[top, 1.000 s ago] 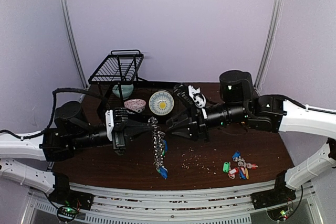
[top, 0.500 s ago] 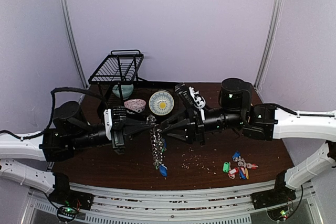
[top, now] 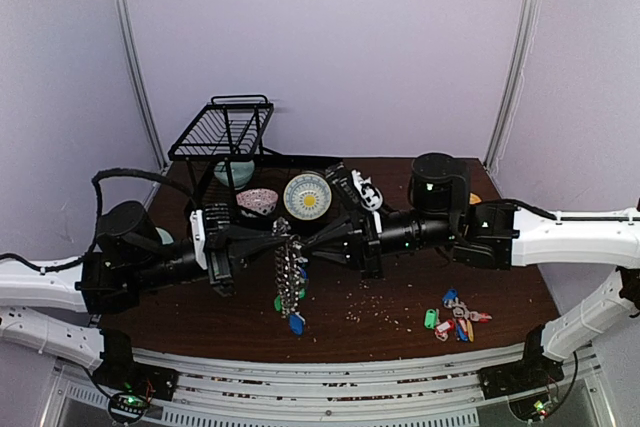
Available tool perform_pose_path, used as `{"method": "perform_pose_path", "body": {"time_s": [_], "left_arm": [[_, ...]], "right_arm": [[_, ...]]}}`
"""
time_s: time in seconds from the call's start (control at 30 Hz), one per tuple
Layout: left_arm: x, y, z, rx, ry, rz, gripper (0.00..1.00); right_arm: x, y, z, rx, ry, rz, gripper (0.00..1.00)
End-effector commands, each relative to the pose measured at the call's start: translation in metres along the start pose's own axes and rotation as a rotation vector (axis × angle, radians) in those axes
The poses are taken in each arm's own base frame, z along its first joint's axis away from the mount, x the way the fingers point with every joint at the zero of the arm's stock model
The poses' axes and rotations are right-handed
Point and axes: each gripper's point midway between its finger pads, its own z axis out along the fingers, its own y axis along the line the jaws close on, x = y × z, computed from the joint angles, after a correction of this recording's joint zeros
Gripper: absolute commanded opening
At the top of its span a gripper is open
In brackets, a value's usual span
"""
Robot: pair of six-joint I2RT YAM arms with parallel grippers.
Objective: Put the keys on the keyring
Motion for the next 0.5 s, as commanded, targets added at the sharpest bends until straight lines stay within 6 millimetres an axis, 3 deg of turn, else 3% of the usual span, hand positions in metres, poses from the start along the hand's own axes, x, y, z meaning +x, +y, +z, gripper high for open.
{"method": "perform_pose_path", "body": {"time_s": [0.0, 0.1, 0.13, 0.3, 0.47], "left_arm": [[-0.056, 0.013, -0.016, -0.050, -0.230, -0.029, 0.00], [-0.063, 0.009, -0.021, -0.030, -0.270, -0.049, 0.00], [-0.063, 0.007, -0.021, -0.019, -0.277, -0.054, 0.00], [-0.065, 0.001, -0.021, 0.019, -0.296, -0.066, 0.00], [-0.065, -0.002, -0.021, 0.034, -0.299, -0.062, 0.00]], "right_arm": [[0.001, -0.002, -0.006, 0.039, 0.023, -0.035, 0.00], [0.016, -0.004, -0.001, 0.063, 0.124, -0.046, 0.00], [0.028, -0.002, 0.003, 0.055, 0.185, -0.042, 0.00], [0.050, 0.014, 0.018, -0.034, 0.320, -0.053, 0.00], [0.051, 0.015, 0.028, -0.074, 0.346, -0.057, 0.00]]}}
